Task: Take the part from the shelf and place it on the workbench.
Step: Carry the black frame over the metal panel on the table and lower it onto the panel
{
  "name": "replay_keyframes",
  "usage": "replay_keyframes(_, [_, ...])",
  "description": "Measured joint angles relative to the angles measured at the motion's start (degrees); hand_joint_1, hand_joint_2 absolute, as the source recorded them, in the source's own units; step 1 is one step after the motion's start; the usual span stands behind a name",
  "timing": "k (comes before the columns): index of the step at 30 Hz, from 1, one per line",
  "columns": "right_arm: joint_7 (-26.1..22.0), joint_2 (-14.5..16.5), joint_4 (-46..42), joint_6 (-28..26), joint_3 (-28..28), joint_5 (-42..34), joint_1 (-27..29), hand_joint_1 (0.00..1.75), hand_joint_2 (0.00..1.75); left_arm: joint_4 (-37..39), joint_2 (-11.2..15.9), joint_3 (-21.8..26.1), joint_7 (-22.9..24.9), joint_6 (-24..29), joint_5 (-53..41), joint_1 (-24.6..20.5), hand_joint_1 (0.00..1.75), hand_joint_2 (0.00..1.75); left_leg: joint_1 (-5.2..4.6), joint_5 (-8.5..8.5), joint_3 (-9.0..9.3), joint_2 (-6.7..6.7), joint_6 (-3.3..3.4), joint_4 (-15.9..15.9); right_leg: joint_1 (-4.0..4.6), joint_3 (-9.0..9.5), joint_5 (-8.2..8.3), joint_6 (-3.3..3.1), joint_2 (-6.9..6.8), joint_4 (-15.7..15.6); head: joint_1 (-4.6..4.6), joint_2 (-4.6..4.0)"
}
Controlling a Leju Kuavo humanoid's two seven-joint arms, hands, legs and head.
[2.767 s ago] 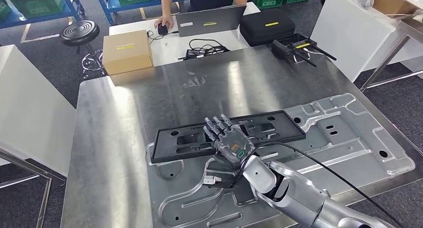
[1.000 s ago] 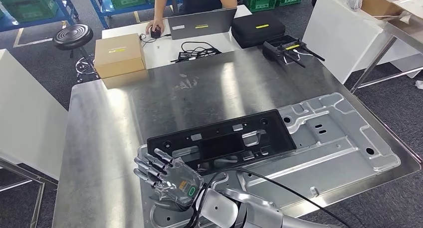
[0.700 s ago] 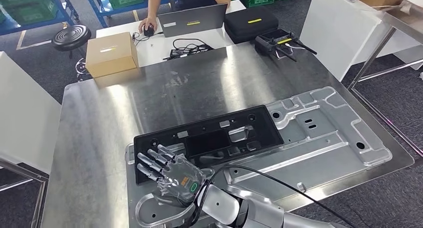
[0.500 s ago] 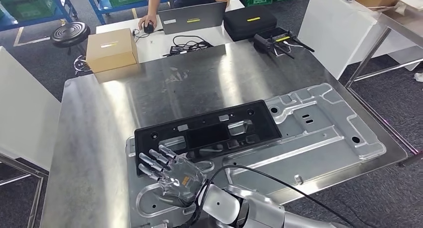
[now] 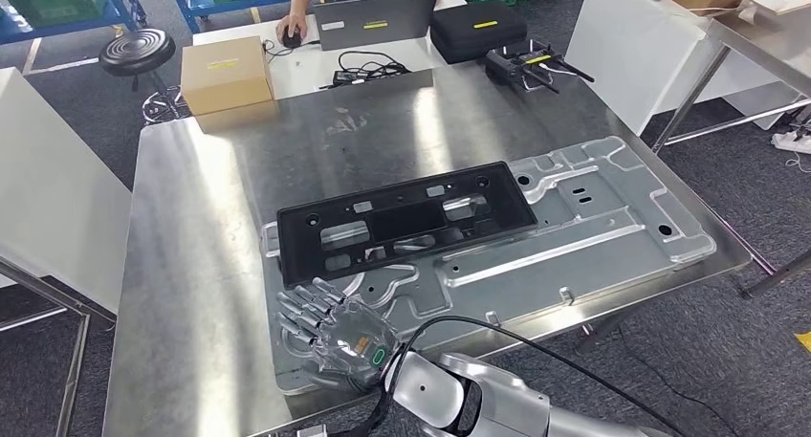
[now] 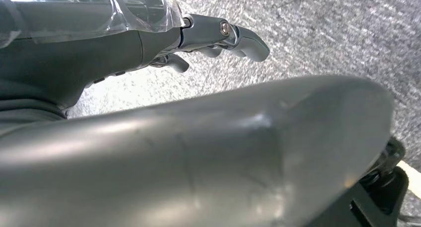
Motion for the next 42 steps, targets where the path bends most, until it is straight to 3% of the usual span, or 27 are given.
replay_keyframes(2, [0.1,0.0,0.0,0.0,-0.2,-0.2,-0.3,0.0,0.0,0.0,0.0,0.0,0.0,0.0,0.0,-0.1,0.0,0.0,-0.15,0.56,-0.72,0.0,-0.66,0.6,0.11,3.81,-0.95,-0.54,0.08,-5.9,-0.02,0.0])
replay_keyframes(5, [0.4,-0.1,0.0,0.3,-0.4,-0.4,-0.5,0.0,0.0,0.0,0.0,0.0,0.1,-0.1,0.0,0.0,0.0,0.0,0.04,0.62,-1.58,-0.02,-1.63,1.2,0.3,3.22,-0.36,-2.19,-0.08,-6.6,-0.04,0.0])
replay_keyframes(7, [0.7,-0.2,0.0,0.7,-0.6,-0.6,-0.6,0.0,0.0,0.0,0.0,0.0,0.1,-0.2,0.0,0.1,0.0,0.0,0.34,-3.24,-3.29,-0.08,-2.27,5.1,0.19,2.0,0.75,-3.36,-0.25,-6.7,-0.05,0.0])
replay_keyframes(9, [1.0,-0.3,0.0,1.0,-0.7,-0.7,-0.6,0.0,0.0,0.0,0.0,-0.1,0.1,-0.2,0.0,0.0,0.0,0.0,0.48,-8.83,-5.71,-0.11,-2.75,12.9,0.25,0.4,1.97,-3.81,-0.27,-6.6,-0.06,0.0])
replay_keyframes(10, [1.0,-0.4,0.0,1.1,-0.7,-0.7,-0.6,0.0,0.0,0.0,0.0,-0.1,0.1,-0.3,0.0,0.0,0.0,0.0,0.51,-10.38,-6.45,-0.11,-2.86,16.5,0.28,-0.45,2.6,-3.84,-0.27,-6.6,-0.06,0.0])
replay_keyframes(11, [1.1,-0.5,0.0,1.2,-0.7,-0.7,-0.6,0.0,0.0,0.0,0.0,-0.1,0.1,-0.3,0.0,0.0,0.0,0.0,0.52,-10.59,-6.41,-0.11,-2.86,18.5,0.3,-1.31,3.24,-3.81,-0.27,-6.6,-0.06,0.0])
replay_keyframes(12, [1.1,-0.7,0.1,1.3,-0.7,-0.7,-0.5,0.0,0.0,0.0,0.0,-0.1,0.1,-0.3,0.0,0.0,0.0,0.0,0.51,-9.59,-5.4,-0.11,-2.79,18.5,0.32,-2.12,3.87,-3.74,-0.27,-6.5,-0.06,0.0])
replay_keyframes(14, [1.4,-0.8,0.1,1.6,-0.8,-0.8,-0.5,0.0,0.0,0.0,0.0,-0.1,0.1,-0.4,0.0,-0.1,0.0,0.0,0.47,-6.53,-0.36,-0.12,-2.35,12.3,0.33,-3.51,5.09,-3.48,-0.23,-6.5,-0.05,0.0])
replay_keyframes(16, [2.0,-0.9,0.2,2.4,-1.1,-1.3,-0.5,0.0,0.0,0.0,0.1,-0.1,0.1,-0.4,0.0,-0.3,0.0,0.0,0.16,-5.99,5.65,-0.19,-1.76,3.3,0.44,-4.36,6.22,-2.97,-0.22,-6.6,-0.04,0.0])
replay_keyframes(18, [2.9,-0.9,0.7,3.3,-1.5,-1.9,-0.5,0.0,0.0,0.0,0.1,-0.1,0.1,-0.5,0.0,-0.5,0.0,0.0,-0.26,-6.52,7.84,-0.29,-1.33,-0.9,0.45,-4.63,7.36,-2.32,-0.32,-6.8,-0.03,-0.01])
replay_keyframes(20, [3.5,-1.0,1.9,3.9,-1.8,-2.6,-0.3,0.0,0.0,0.0,0.1,-0.1,0.1,-0.7,0.0,-0.5,0.0,0.0,-0.18,-5.52,7.0,-0.27,-0.76,-1.1,0.36,-4.95,7.65,-1.68,-0.34,-6.8,-0.03,-0.01])
replay_keyframes(21, [3.8,-1.1,2.7,4.1,-2.0,-3.0,-0.1,0.0,0.0,0.0,0.1,-0.1,0.1,-0.8,0.1,-0.5,0.0,0.0,-0.08,-4.86,6.48,-0.21,-0.33,-1.1,0.31,-5.44,6.38,-1.41,-0.3,-5.9,-0.03,0.0])
replay_keyframes(22, [4.1,-1.2,3.6,4.4,-2.3,-3.7,0.2,0.0,0.0,0.0,0.1,-0.1,0.1,-0.9,0.1,-0.5,0.0,0.0,0.04,-4.08,5.82,-0.15,0.08,-1.2,0.28,-6.25,3.96,-1.2,-0.26,-3.8,-0.03,-0.01])
replay_keyframes(24, [4.8,-1.5,5.3,4.7,-3.0,-5.6,1.2,0.0,0.0,0.0,0.1,-0.1,0.1,-0.9,0.4,-0.5,0.0,0.0,-0.03,-2.69,4.23,-0.1,0.62,-1.2,0.22,-8.39,-2.23,-0.93,-0.23,3.6,-0.01,-0.01])
replay_keyframes(25, [5.2,-1.6,6.3,4.8,-3.3,-6.6,1.8,0.0,0.0,0.0,0.1,-0.1,0.1,-0.9,0.5,-0.5,0.0,0.0,-0.11,-1.97,3.33,-0.08,0.7,-1.2,0.24,-9.21,-4.12,-0.84,-0.23,7.7,-0.01,-0.01])
replay_keyframes(26, [5.6,-1.8,7.1,4.8,-3.6,-7.3,2.4,0.0,0.0,0.0,0.1,-0.1,0.1,-0.9,0.7,-0.3,0.0,0.0,-0.18,-1.27,2.43,-0.06,0.72,-1.1,0.25,-9.37,-4.44,-0.8,-0.23,10.6,-0.01,-0.01])
replay_keyframes(27, [6.0,-1.9,7.9,4.8,-3.9,-7.9,3.1,0.0,0.0,0.0,0.1,-0.1,0.1,-1.0,0.9,-0.2,0.0,0.0,-0.24,-0.61,1.56,-0.03,0.68,-1.1,0.25,-8.66,-3.47,-0.83,-0.23,11.7,0.0,-0.01])
replay_keyframes(28, [6.4,-2.1,8.7,4.8,-4.2,-8.5,3.7,0.0,0.0,0.0,0.1,-0.1,0.1,-1.0,1.0,-0.1,0.0,0.0,-0.29,0.02,0.75,-0.01,0.6,-1.0,0.26,-6.92,-1.8,-0.93,-0.24,10.6,-0.01,-0.01])
replay_keyframes(30, [7.4,-2.2,10.2,4.8,-4.8,-9.7,4.8,0.0,0.0,0.0,0.1,-0.1,0.2,-1.0,1.3,0.0,0.0,0.0,-0.44,1.04,-0.49,-0.05,0.3,-0.8,0.38,-0.55,0.07,-1.33,-0.24,2.8,-0.01,-0.02])
replay_keyframes(32, [8.3,-2.3,11.7,4.7,-5.5,-10.7,5.7,0.0,0.0,0.0,0.1,-0.1,0.4,-1.0,1.4,0.1,0.0,0.0,-0.63,1.94,-1.23,-0.05,-0.2,-0.5,0.6,5.02,-0.96,-1.85,-0.24,-5.6,-0.01,-0.02])
replay_keyframes(33, [8.7,-2.3,12.5,4.5,-5.9,-11.2,6.2,0.0,0.0,0.0,0.1,0.0,0.5,-1.0,1.4,0.2,0.0,0.0,-0.7,2.41,-1.49,-0.03,-0.49,-0.4,0.77,6.18,-1.51,-2.13,-0.25,-7.7,-0.02,-0.01])
replay_keyframes(35, [9.2,-2.4,14.4,4.3,-6.5,-11.8,7.1,0.0,0.0,0.0,0.2,0.0,0.7,-1.0,1.4,0.3,0.0,0.0,-0.49,2.82,-2.05,-0.06,-1.12,-0.2,0.75,5.72,-1.02,-2.92,-0.41,-8.2,-0.03,0.0])
replay_keyframes(36, [9.4,-2.5,15.2,4.2,-6.8,-12.0,7.5,0.0,0.0,0.0,0.2,0.0,0.9,-1.0,1.4,0.5,0.0,0.0,-0.33,1.75,-2.57,-0.11,-1.5,0.7,0.71,5.22,-0.49,-3.39,-0.53,-8.2,-0.03,-0.01])
replay_keyframes(38, [9.6,-2.6,16.8,4.1,-7.3,-12.5,8.3,0.0,0.0,0.0,0.2,0.0,1.0,-1.0,1.4,0.8,0.0,0.0,0.1,-3.36,-4.49,-0.16,-2.29,6.0,0.6,3.88,0.78,-4.08,-0.71,-8.3,-0.04,-0.01])
replay_keyframes(40, [9.9,-2.6,18.1,4.1,-7.8,-12.9,9.0,0.0,0.0,0.0,0.2,0.0,1.0,-0.9,1.5,1.0,0.0,0.0,0.37,-8.36,-6.63,-0.15,-2.84,14.3,0.7,2.23,2.05,-4.22,-0.72,-8.2,-0.04,0.0])
replay_keyframes(41, [10.0,-2.7,18.7,4.1,-8.0,-13.0,9.4,0.0,0.0,0.0,0.2,0.0,1.0,-0.9,1.5,1.0,0.0,0.0,0.43,-9.04,-6.96,-0.16,-2.96,17.1,0.74,1.38,2.67,-4.17,-0.73,-8.2,-0.04,0.0])
replay_keyframes(42, [10.1,-2.7,19.3,4.0,-8.1,-13.1,9.7,0.0,0.0,0.0,0.2,0.0,1.0,-0.9,1.5,1.0,0.0,0.0,0.46,-8.4,-6.39,-0.16,-2.99,18.1,0.75,0.53,3.28,-4.08,-0.75,-8.1,-0.04,-0.01])
